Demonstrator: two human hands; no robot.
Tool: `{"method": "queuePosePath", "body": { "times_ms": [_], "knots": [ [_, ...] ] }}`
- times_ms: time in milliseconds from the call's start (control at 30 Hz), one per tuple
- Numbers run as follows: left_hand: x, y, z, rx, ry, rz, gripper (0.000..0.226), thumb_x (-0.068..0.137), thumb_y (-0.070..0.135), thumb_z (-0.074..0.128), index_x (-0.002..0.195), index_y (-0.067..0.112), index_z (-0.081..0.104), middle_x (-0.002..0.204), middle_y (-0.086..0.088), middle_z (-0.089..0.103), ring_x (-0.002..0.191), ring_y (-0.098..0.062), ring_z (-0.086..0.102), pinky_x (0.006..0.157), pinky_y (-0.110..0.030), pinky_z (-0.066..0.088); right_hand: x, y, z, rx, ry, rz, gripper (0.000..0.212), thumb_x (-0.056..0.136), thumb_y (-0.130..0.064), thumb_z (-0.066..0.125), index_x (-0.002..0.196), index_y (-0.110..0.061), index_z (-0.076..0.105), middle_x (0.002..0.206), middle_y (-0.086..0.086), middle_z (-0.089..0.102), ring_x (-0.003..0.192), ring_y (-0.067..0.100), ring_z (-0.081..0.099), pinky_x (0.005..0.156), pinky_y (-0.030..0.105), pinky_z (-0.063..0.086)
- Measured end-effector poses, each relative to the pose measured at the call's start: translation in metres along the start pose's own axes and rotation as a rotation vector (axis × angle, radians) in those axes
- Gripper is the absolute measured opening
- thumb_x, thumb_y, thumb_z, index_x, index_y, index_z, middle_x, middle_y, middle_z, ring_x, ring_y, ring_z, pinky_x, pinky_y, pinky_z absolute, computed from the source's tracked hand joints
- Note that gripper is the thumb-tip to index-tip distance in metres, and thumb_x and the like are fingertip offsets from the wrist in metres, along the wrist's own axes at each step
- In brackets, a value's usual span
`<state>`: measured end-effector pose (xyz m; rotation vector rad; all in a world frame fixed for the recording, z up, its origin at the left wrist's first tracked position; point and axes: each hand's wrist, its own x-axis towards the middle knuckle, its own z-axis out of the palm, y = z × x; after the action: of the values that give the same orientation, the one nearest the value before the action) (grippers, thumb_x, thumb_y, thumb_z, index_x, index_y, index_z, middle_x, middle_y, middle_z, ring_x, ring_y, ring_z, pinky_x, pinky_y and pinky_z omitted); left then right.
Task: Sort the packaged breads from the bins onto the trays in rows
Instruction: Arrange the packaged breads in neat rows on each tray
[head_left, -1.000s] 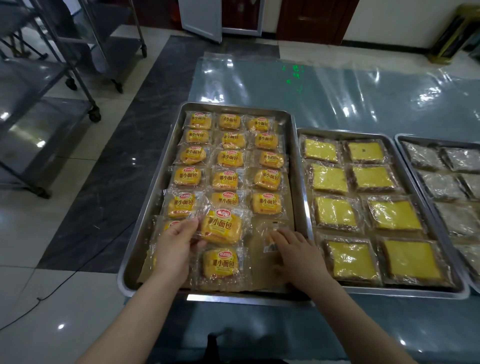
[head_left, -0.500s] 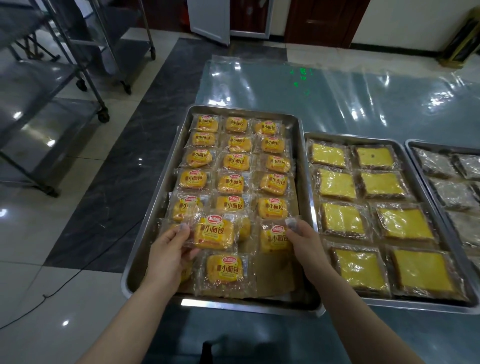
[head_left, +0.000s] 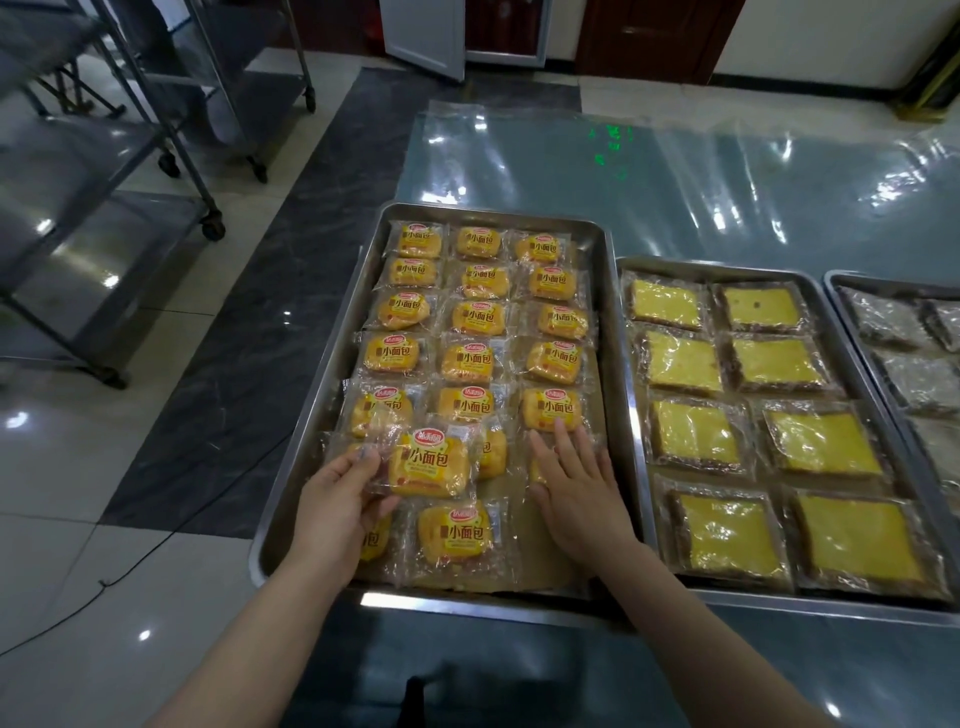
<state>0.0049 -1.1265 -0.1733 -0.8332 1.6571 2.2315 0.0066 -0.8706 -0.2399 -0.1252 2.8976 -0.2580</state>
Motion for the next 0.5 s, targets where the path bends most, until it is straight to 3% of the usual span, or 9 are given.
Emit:
{"method": "queuePosePath", "body": {
  "times_ms": [133,200,300,400,500],
  "knots": [
    [-0.002,-0.002,0.008,0.013,-0.076,-0.017,0.014,0.094,0.014,0.050,0.097,0.010,0.064,0.090,-0.008,0.073,0.080,-0.018,0.070,0.057,-0.025,0.054,-0.003,-0.007,-0.018,0.215,0.132,0.018,0.064,0.094,-0.052,0.024,0.151,-0.030,0.002,0.155,-0.010,-0.011,0.142,0.013,-0.022,0.116,0.039,-0.008],
    [-0.004,-0.007,0.018,0.051,-0.119,-0.014,0.013,0.094,0.010,0.049,0.094,0.009,0.061,0.087,-0.009,0.072,0.077,-0.018,0.070,0.057,-0.024,0.054,-0.013,-0.017,-0.031,0.619,0.181,0.047,0.064,0.092,-0.048,0.041,0.149,-0.033,0.017,0.152,-0.019,0.014,0.144,0.007,0.006,0.115,0.034,0.017],
    [-0.009,-0.018,0.034,0.133,-0.195,-0.023,0.011,0.093,0.005,0.050,0.095,0.008,0.060,0.083,-0.006,0.070,0.072,-0.014,0.069,0.059,-0.024,0.054,-0.024,-0.032,-0.044,1.213,0.075,0.106,0.066,0.088,-0.027,0.064,0.143,-0.037,0.029,0.134,-0.013,0.048,0.119,0.009,0.053,0.087,0.030,0.053],
    [-0.013,-0.028,0.043,0.307,-0.274,-0.016,0.014,0.092,0.005,0.052,0.099,0.012,0.062,0.093,-0.006,0.071,0.081,-0.017,0.069,0.068,-0.029,0.056,-0.034,-0.031,-0.044,1.209,0.096,0.191,0.053,0.086,-0.015,0.068,0.129,-0.038,0.046,0.119,-0.007,0.059,0.095,0.009,0.066,0.076,0.034,0.058],
    [-0.009,-0.031,0.041,0.747,-0.292,0.254,0.022,0.089,0.012,0.058,0.103,0.029,0.059,0.103,0.010,0.068,0.087,-0.003,0.064,0.075,-0.027,0.054,-0.050,-0.013,-0.043,1.110,0.127,0.303,0.045,0.087,-0.025,0.066,0.122,-0.045,0.045,0.110,-0.013,0.061,0.089,0.000,0.063,0.069,0.020,0.055]
  ]
}}
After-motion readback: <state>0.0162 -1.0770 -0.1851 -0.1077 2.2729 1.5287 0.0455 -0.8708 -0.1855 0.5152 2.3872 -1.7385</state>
